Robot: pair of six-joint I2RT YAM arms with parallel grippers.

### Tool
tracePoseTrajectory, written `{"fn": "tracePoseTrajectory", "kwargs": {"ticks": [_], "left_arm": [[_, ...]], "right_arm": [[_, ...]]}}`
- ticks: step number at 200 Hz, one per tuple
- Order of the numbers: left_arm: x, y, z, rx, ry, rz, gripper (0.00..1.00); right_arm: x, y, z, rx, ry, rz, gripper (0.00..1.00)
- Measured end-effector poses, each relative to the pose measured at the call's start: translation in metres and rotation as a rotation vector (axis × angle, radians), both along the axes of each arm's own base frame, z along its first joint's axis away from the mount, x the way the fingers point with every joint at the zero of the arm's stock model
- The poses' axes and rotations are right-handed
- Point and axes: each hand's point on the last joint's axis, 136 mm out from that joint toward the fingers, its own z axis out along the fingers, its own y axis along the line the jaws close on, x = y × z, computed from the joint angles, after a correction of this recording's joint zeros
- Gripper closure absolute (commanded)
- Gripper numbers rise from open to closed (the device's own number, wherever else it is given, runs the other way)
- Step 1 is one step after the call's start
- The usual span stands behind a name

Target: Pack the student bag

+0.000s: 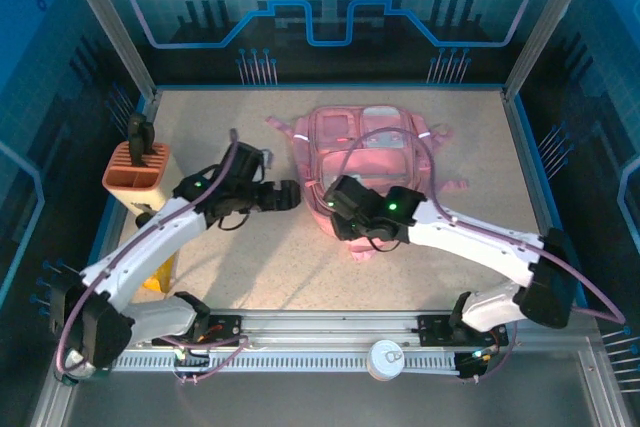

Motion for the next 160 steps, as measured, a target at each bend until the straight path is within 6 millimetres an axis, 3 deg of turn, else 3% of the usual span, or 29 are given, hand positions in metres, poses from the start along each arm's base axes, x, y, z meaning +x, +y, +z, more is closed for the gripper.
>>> {"fn": "tracePoseTrajectory", "kwargs": {"ticks": [40,81,111,160], "left_arm": [[0.014,-0.055,-0.014,0.127,-0.104,-0.284,0.01],[0.03,-0.092,-0.042,0.244,-0.193,-0.493,0.01],[0.053,-0.107,-0.057,0.332,-0.255,-0.57,0.01],[0.076,-0.126,-0.084,0.447,-0.292,-0.668,0.09]], "right_arm": [[-0.007,-0.059,-0.001,0.028,0.059,-0.119,0.59],[-0.018,-0.098,-0.019,0.055,0.13,-0.214,0.59],[-0.024,-0.112,-0.027,0.09,0.164,-0.257,0.59],[-0.026,-0.115,-0.035,0.125,0.202,-0.279,0.59]]}}
